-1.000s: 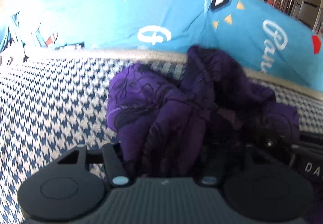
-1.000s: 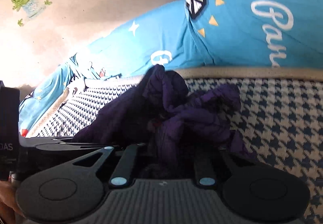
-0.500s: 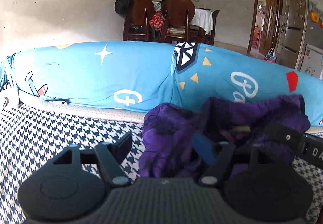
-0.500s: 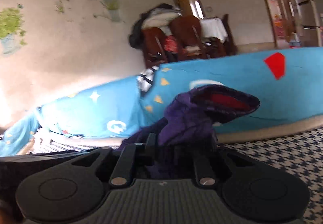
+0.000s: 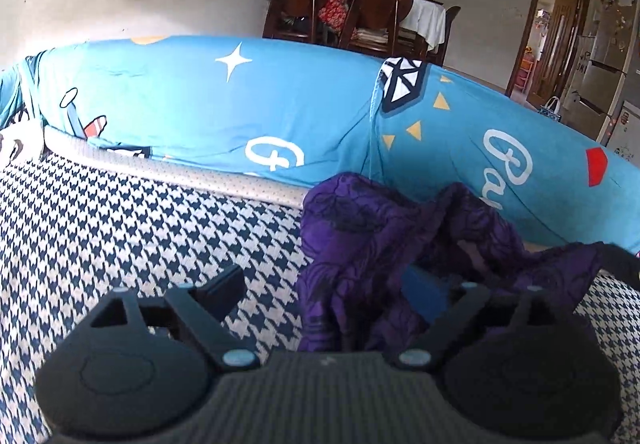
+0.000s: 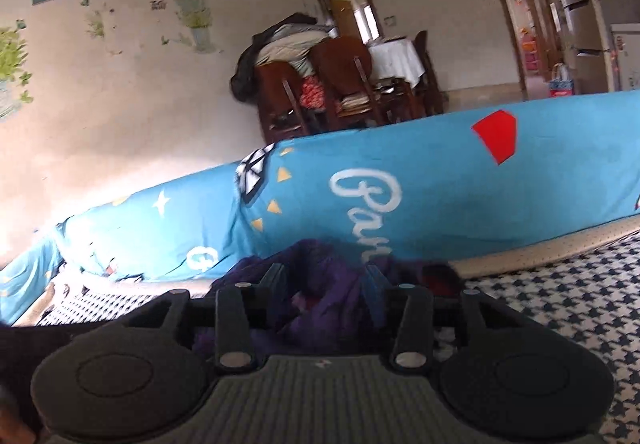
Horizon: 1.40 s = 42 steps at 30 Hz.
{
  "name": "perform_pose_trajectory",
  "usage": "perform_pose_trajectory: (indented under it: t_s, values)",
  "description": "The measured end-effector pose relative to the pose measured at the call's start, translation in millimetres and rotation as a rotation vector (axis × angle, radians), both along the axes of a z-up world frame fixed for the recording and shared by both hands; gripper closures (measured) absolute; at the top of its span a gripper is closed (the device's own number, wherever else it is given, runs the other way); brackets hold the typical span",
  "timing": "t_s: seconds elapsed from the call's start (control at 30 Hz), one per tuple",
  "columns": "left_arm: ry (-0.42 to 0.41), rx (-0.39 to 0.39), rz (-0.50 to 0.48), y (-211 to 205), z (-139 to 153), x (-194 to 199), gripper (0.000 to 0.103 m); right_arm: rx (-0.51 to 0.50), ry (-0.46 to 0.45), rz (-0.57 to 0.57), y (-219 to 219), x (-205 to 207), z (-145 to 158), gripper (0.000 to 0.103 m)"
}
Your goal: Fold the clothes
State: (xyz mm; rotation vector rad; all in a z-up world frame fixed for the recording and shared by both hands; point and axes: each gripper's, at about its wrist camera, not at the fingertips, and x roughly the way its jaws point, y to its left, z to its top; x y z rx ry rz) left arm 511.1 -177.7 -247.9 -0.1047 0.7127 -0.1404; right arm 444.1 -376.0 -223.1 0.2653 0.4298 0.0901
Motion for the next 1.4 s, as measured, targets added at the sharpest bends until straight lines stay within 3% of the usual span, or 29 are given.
perform_pose_trajectory:
  t_s: [0.17, 0.3, 0.37, 0.5, 0.53, 0.6, 0.67, 0.7, 1.0, 1.23, 1.4]
  values:
    - [0.024, -0.021, -0.013, -5.9, -3.1, 0.5, 0.013, 0.011, 0.047, 0.076, 10.4, -17.4, -5.4, 0.056]
    - [0.030, -0.032, -0.024, -10.7, -4.2, -2.6, 0.012, 0.014, 0.065, 0.098, 19.2, -36.4, -9.8, 0.041]
    - [0.034, -0.036, -0.032, -12.3, -4.4, -5.2, 0.006, 0.015, 0.068, 0.106, 23.4, -43.0, -12.4, 0.034]
    - [0.030, -0.027, -0.051, -12.7, -4.1, -12.9, 0.005, -0.008, 0.087, 0.089, 30.6, -43.8, -22.3, 0.033]
    - [0.032, -0.025, -0.054, -12.6, -4.2, -14.4, 0.005, -0.004, 0.090, 0.088, 31.6, -42.6, -24.8, 0.035]
    - [0.035, -0.022, -0.055, -12.0, -4.1, -17.0, 0.005, -0.006, 0.085, 0.085, 34.6, -41.0, -26.9, 0.068]
    - [0.032, -0.029, -0.055, -9.1, -2.5, -19.7, 0.005, -0.030, 0.096, 0.079, 39.4, -39.3, -27.7, 0.088]
    - [0.029, -0.032, -0.055, -7.4, -1.3, -21.1, 0.005, -0.035, 0.100, 0.084, 41.4, -39.5, -28.2, 0.091]
    - [-0.006, -0.037, -0.046, 15.8, 13.4, -38.3, 0.003, 0.015, 0.082, 0.223, 67.7, -68.0, -17.0, 0.093]
    - [-0.031, -0.049, -0.063, 31.5, 22.6, -58.3, 0.000, -0.027, 0.095, 0.411, 114.5, -104.6, -23.0, 0.093]
    - [-0.025, -0.051, -0.105, 36.0, 21.7, -74.8, 0.000, -0.061, 0.152, 0.529, 138.1, -126.6, -37.9, 0.093]
